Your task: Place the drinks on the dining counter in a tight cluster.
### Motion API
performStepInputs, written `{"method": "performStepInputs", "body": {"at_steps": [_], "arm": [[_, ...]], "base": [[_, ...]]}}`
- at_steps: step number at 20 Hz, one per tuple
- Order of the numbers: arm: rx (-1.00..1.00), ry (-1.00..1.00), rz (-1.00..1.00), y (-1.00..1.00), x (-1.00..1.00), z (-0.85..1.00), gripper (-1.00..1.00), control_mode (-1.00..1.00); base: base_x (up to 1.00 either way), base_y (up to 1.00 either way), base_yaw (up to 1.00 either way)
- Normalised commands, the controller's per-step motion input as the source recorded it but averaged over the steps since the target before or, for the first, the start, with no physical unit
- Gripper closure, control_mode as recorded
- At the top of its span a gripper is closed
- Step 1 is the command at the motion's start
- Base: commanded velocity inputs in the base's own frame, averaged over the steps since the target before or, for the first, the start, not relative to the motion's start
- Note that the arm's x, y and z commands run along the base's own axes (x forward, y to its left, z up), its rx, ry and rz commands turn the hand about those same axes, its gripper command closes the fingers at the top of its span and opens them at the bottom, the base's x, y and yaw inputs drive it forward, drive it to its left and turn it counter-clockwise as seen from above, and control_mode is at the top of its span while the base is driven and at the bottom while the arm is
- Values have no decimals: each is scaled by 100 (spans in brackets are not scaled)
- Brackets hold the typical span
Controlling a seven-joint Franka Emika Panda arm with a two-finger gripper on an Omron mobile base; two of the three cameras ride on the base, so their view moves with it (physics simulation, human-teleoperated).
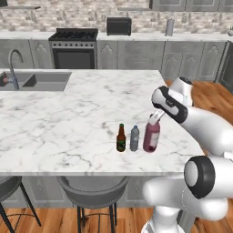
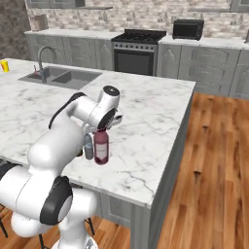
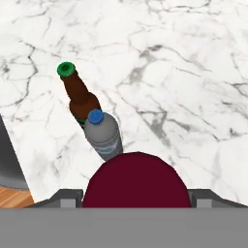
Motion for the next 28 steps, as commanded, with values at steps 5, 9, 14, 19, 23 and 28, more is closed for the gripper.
{"method": "performStepInputs", "body": {"at_steps": [5,9,14,19,23,28], "arm": [[0,5,3,0,39,0,100,-100],[0,2,3,0,23,0,100,-100],[0,0,0,0,0,-13,100,-100],[0,-1,0,0,0,-12,100,-100],[0,0,0,0,0,-13,100,-100],[0,-1,0,0,0,-2,100,-100]], "base": [[0,0,0],[0,0,0],[0,0,0],[0,0,0],[0,0,0],[0,0,0]]}}
